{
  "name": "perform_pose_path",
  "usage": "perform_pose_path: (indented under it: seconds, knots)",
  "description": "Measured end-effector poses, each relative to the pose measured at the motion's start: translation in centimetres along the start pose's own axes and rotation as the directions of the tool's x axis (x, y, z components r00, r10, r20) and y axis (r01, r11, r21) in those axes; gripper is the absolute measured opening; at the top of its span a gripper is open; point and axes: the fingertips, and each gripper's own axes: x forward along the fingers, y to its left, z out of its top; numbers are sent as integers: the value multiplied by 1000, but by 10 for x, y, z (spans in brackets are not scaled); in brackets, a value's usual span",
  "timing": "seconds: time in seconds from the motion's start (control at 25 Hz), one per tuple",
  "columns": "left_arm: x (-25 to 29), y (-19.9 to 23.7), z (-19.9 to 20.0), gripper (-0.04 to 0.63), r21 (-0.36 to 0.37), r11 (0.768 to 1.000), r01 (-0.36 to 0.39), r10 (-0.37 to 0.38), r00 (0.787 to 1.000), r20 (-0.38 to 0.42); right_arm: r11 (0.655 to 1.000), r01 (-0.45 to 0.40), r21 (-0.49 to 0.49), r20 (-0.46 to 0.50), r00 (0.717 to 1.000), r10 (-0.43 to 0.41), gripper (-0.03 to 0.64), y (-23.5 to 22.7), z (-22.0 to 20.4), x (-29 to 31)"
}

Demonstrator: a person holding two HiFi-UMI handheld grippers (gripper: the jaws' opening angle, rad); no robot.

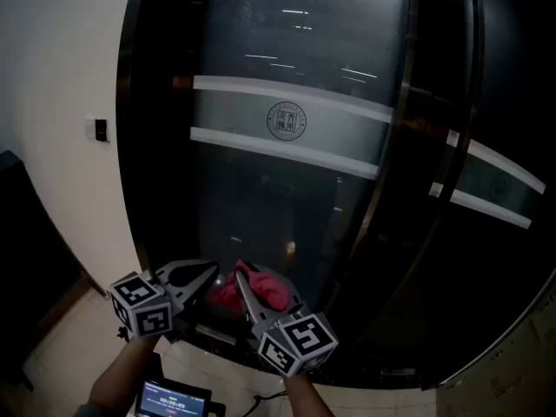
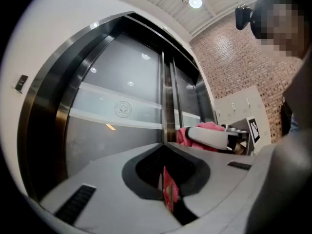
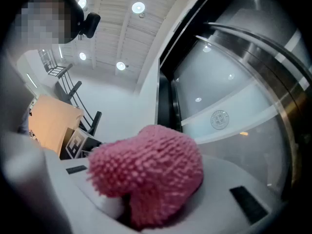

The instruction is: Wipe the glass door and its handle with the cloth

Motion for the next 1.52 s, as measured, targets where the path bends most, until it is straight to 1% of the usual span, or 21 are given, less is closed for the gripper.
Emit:
perform_pose_path:
  seconds: [0.24, 0.4, 0.48, 0.6, 0.68, 0.76, 0.84, 0.92, 1.0, 1.08, 1.16, 1.2, 1.28, 1.36, 1.44, 1.52]
  knots:
    - [14, 92, 6, 15, -6, 996, -92, 93, 995, 28, 998, -62, -14, 15, 998, 63, 44, -26, -18, 96]
    - [30, 172, 18, 17, 29, 985, -170, 169, 985, 29, 991, -123, -48, 36, 992, 124, 44, -52, -23, 191]
    - [43, 210, 30, 16, 32, 981, -192, 191, 981, 31, 986, -155, -60, 47, 986, 158, 44, -69, -22, 242]
    - [61, 265, 50, 17, 46, 973, -227, 226, 974, 35, 981, -189, -50, 59, 980, 192, 44, -98, -19, 313]
    - [67, 298, 58, 17, 59, 966, -251, 249, 968, 41, 979, -201, -45, 69, 977, 204, 44, -114, -19, 355]
    - [76, 324, 61, 17, 62, 966, -253, 251, 967, 44, 978, -203, -47, 69, 976, 206, 43, -129, -22, 390]
    - [88, 340, 56, 17, 52, 975, -216, 215, 976, 24, 978, -200, -57, 58, 977, 203, 43, -139, -28, 418]
    - [101, 352, 45, 17, 36, 985, -167, 168, 986, -18, 980, -189, -61, 52, 980, 192, 44, -149, -36, 439]
    - [113, 366, 37, 17, 30, 990, -141, 142, 989, -45, 982, -179, -62, 50, 982, 182, 44, -158, -45, 457]
    - [125, 380, 39, 13, 23, 994, -104, 105, 994, -36, 984, -154, -85, 36, 987, 158, 43, -172, -52, 469]
    - [138, 388, 47, 14, 13, 999, -35, 35, 999, -8, 987, -107, -120, 34, 993, 112, 44, -192, -54, 473]
    - [145, 391, 48, 15, 18, 1000, 1, -1, 1000, -10, 988, -81, -131, 42, 995, 87, 44, -203, -52, 471]
    - [163, 392, 45, 15, 37, 997, 72, -70, 996, -47, 990, -29, -140, 69, 997, 39, 44, -224, -43, 460]
    - [186, 385, 38, 17, 18, 988, 156, -155, 986, -65, 987, 35, -158, 92, 996, -21, 44, -247, -30, 436]
    - [212, 368, 32, 17, -21, 971, 238, -239, 970, -56, 976, 113, -188, 103, 990, -95, 44, -274, -18, 404]
    - [235, 347, 25, 17, -13, 953, 303, -304, 952, -48, 956, 196, -218, 107, 979, -176, 44, -302, -8, 367]
